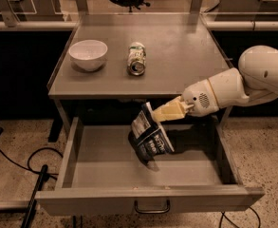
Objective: Place blue chip bag into top drawer
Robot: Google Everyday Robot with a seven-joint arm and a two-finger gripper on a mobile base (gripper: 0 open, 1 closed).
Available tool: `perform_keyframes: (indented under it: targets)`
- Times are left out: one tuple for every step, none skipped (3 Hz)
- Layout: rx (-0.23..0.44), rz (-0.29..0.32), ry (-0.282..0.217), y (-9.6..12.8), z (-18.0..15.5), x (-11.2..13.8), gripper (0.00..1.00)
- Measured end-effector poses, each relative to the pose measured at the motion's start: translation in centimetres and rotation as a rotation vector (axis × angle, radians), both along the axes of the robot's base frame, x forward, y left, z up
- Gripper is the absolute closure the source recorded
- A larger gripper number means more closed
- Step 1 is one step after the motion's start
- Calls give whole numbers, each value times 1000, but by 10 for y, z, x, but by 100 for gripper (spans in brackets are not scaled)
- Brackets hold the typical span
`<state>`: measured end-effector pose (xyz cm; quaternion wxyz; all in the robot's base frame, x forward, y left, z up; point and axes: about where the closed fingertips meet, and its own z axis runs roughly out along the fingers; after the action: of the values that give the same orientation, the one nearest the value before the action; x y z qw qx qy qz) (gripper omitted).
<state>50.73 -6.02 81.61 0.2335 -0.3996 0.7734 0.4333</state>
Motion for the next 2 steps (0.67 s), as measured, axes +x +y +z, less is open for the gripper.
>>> perform_keyframes:
  targets:
    - [11, -2, 8, 1, -1, 0, 100]
    - [25, -33, 23, -5, -8, -3, 100]
